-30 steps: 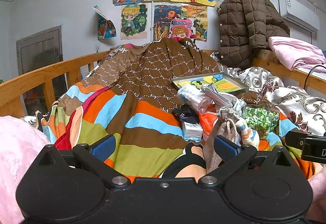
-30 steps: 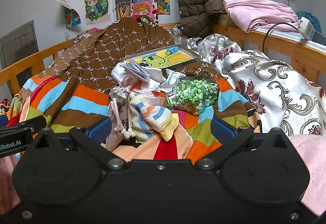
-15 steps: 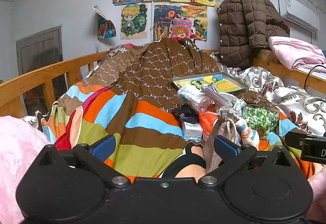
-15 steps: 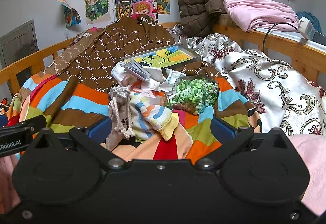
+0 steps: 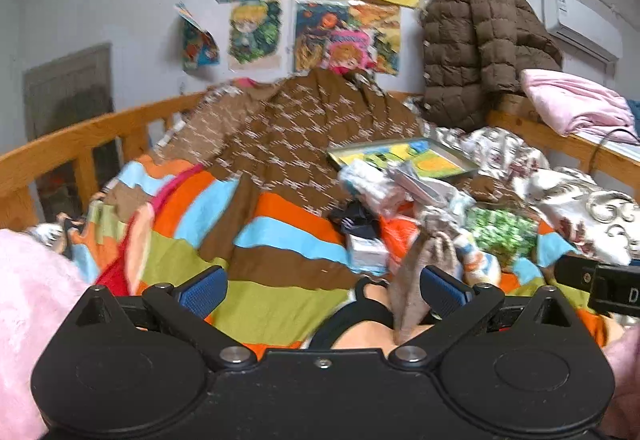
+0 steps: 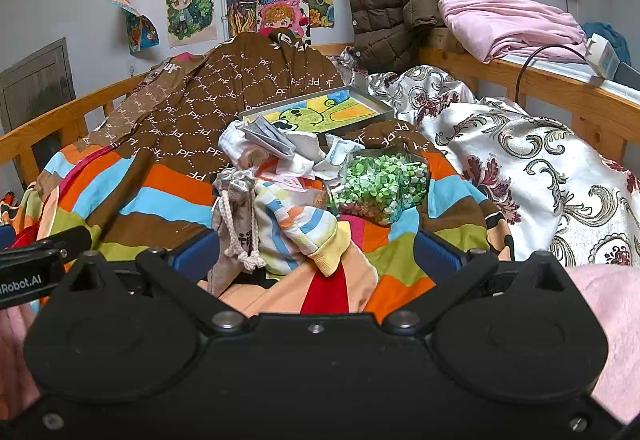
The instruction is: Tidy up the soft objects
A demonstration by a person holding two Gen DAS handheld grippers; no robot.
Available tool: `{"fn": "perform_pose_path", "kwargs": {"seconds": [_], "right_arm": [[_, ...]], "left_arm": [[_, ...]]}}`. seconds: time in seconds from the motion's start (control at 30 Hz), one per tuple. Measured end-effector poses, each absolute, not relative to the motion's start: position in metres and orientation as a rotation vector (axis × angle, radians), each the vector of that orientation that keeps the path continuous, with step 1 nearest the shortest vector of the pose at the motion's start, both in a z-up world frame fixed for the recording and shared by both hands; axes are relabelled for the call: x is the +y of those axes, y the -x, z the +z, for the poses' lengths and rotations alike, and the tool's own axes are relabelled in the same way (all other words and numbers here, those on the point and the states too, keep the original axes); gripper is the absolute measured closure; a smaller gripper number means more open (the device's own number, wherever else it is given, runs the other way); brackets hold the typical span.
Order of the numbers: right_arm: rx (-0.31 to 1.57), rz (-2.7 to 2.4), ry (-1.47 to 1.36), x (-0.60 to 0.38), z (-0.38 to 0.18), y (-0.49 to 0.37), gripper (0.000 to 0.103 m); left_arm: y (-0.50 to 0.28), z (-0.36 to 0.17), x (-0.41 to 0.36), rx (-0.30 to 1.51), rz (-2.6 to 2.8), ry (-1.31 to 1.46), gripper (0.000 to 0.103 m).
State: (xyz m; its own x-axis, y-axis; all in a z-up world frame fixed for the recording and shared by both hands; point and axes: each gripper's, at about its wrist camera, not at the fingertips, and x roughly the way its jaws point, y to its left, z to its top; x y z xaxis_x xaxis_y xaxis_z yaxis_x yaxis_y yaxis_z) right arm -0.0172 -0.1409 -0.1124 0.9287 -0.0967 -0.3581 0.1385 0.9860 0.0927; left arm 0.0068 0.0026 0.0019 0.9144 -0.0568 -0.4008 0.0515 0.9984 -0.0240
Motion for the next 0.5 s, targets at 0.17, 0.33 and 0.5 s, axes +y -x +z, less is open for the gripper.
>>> {"fn": "perform_pose_path", "kwargs": {"seconds": [0.17, 0.33, 0.5], "right_arm": [[0.388, -0.111, -0.153, -0.145, -0.113, 0.013, 0.000], [0.436, -0.084, -0.088, -0.146, -0.109, 0.000, 0.000], [0.483, -0.047, 0.024, -0.149, -0.092, -0.023, 0.000]], "left_arm": [[-0.023, 0.008, 0.000, 0.443, -0.123, -0.018, 0.001], [-0.055, 0.016, -0.012, 0.491, -0.269, -0.123, 0.001], [-0.090, 0.013, -0.034, 0.534, -0.426, -0.250, 0.003]]}}
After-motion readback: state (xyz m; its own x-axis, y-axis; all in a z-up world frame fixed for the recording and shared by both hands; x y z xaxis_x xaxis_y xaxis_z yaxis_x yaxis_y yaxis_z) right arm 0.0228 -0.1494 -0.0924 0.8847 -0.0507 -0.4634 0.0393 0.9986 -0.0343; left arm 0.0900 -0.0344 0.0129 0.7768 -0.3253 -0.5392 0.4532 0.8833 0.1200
